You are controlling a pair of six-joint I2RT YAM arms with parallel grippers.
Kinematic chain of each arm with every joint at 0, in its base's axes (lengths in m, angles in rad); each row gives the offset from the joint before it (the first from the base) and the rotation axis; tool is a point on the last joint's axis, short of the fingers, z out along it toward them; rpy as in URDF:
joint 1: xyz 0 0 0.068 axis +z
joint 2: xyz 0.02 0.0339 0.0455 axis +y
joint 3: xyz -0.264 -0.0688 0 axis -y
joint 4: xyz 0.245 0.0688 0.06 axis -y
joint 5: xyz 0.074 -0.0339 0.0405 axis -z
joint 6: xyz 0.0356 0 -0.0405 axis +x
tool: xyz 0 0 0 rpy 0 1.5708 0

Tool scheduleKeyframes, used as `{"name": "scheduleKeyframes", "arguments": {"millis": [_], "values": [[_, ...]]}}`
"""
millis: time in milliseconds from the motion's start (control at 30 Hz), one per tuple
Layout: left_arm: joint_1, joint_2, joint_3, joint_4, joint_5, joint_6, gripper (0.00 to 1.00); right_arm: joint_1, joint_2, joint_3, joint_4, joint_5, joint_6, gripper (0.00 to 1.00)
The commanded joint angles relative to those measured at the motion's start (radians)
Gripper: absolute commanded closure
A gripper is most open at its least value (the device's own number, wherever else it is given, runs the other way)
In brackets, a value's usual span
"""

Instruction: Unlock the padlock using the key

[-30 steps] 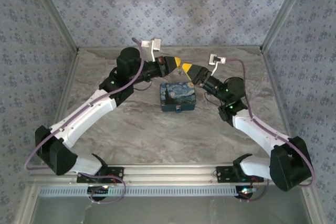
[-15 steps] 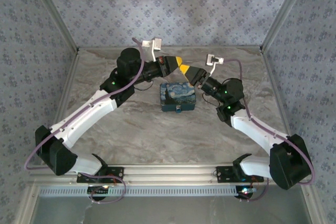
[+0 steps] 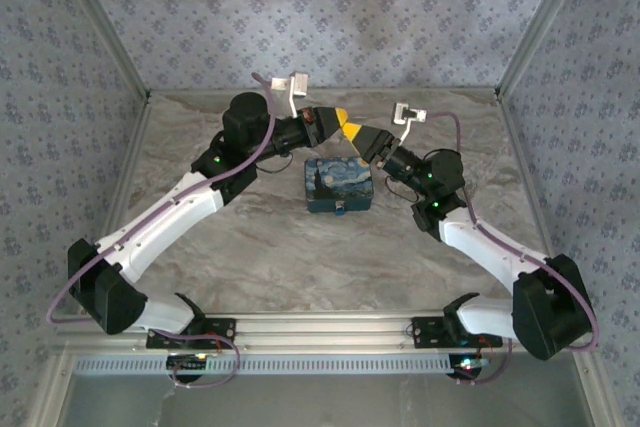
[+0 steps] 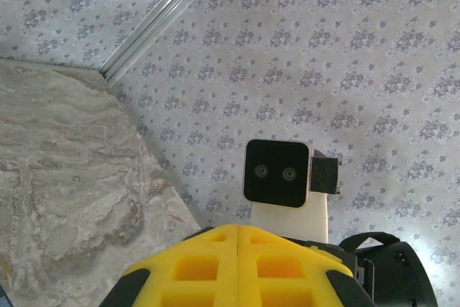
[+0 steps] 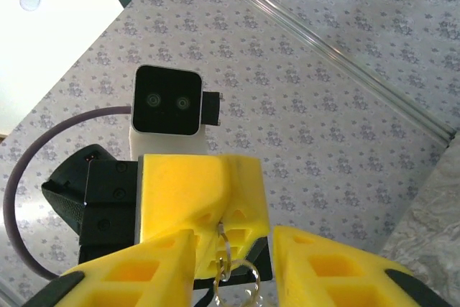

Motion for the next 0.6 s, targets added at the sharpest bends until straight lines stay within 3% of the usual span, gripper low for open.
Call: {"name": "scheduleKeyframes", "arguments": {"millis": [0,567], "values": [[-0.007,-0.022,-0.004,0.059,0.016,-0.003,1.0,-0.004,-0.007,0.018,0.024,-0.009,-0.006,0.61],[-0.006,-0.023,-0.036,0.093,-0.004,-0.02,1.0,0.013,0.014,0.034,0.111,-0.035,0.028,0.66]]}}
